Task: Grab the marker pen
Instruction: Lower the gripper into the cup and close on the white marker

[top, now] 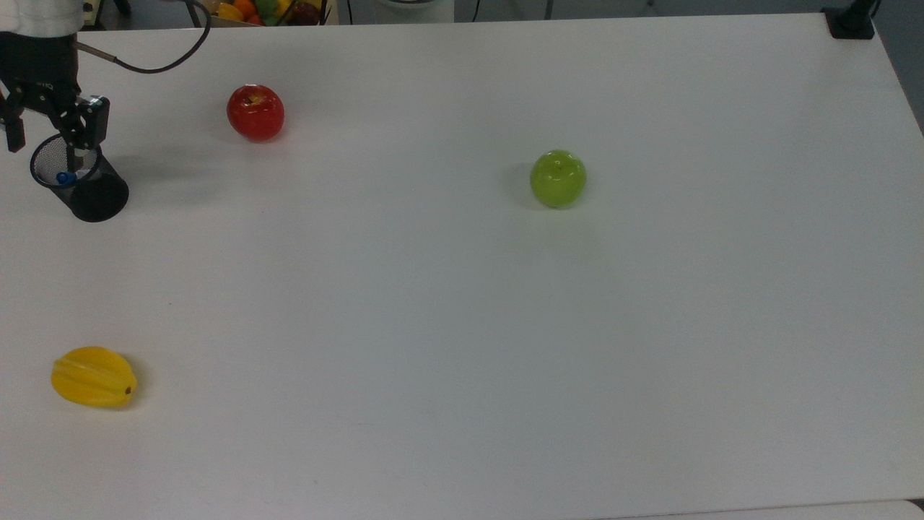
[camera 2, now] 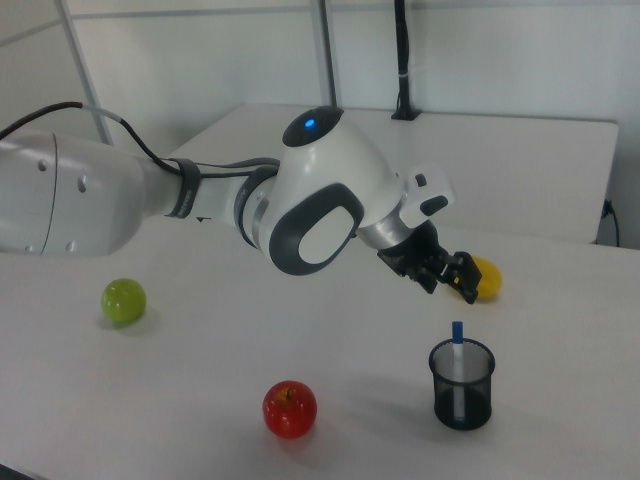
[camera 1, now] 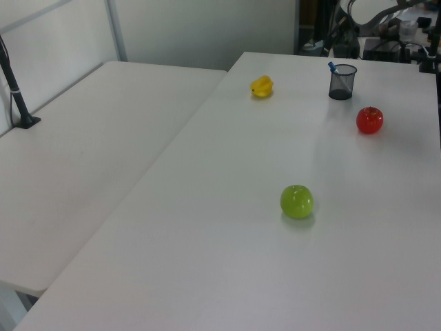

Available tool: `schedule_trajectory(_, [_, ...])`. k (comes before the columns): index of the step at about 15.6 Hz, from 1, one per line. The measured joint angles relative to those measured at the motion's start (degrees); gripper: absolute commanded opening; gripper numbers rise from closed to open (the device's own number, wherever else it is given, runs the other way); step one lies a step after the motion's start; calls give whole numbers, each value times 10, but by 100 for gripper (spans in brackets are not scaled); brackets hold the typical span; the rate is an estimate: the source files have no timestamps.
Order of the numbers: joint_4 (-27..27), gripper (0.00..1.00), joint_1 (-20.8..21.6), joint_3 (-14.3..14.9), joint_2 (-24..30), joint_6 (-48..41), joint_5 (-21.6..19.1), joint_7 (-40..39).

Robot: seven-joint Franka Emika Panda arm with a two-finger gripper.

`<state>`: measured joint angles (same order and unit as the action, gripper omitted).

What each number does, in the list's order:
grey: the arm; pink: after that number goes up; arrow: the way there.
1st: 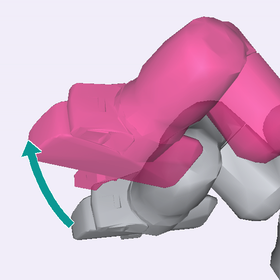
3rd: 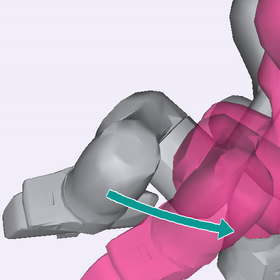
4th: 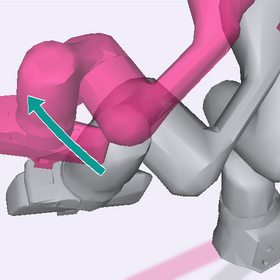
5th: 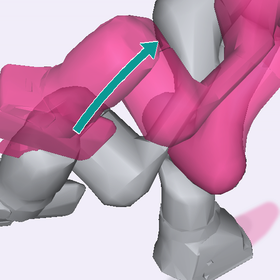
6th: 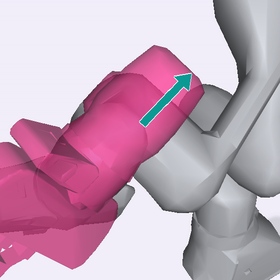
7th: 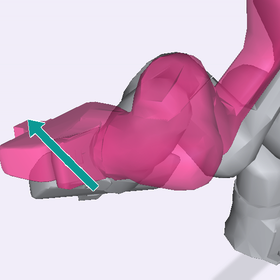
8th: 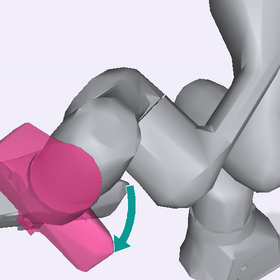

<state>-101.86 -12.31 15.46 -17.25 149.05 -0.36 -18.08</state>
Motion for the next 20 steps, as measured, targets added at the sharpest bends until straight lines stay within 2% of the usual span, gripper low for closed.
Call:
schedule_trajectory(8, [-23, 50, -8, 0, -39, 69, 0, 0])
schedule_trajectory(10, [-25, 40, -10, 0, -41, 69, 0, 0])
schedule_trajectory(14, [-31, 9, -10, 0, -42, 69, 0, -1])
schedule_trajectory(17, [-32, 1, -10, 0, -42, 70, 0, -2])
schedule_trajectory(20, [-32, 1, -10, 0, -41, 70, 0, -2])
